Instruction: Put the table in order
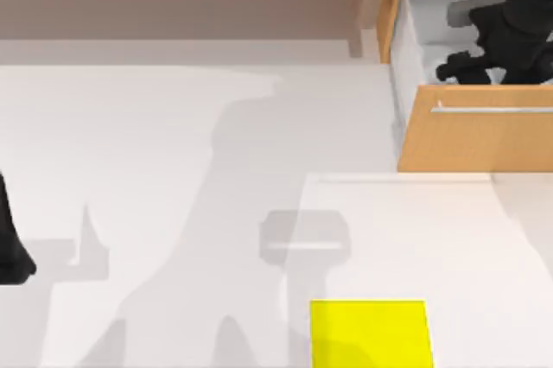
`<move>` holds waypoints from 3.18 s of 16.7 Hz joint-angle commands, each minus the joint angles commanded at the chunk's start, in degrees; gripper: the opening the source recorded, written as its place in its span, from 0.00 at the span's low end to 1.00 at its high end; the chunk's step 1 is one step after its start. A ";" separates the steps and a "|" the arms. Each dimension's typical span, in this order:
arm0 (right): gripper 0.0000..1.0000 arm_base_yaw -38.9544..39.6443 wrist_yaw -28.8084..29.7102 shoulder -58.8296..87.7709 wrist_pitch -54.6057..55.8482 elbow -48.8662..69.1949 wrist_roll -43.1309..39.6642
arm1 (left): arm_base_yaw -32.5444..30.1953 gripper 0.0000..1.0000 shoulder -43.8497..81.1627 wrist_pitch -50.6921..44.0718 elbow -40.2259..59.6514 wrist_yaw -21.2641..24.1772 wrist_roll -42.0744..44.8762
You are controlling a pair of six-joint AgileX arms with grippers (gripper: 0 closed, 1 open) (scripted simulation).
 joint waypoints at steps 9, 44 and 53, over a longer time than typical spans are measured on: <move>0.00 0.34 0.65 -2.75 -0.64 0.19 0.60 | 0.00 1.00 0.00 0.00 0.00 0.00 0.00; 0.00 48.16 5.34 -43.29 17.56 -62.80 64.22 | 0.00 1.00 0.00 0.00 0.00 0.00 0.00; 0.00 47.90 5.38 -43.47 17.62 -62.36 64.26 | 0.00 1.00 0.00 0.00 0.00 0.00 0.00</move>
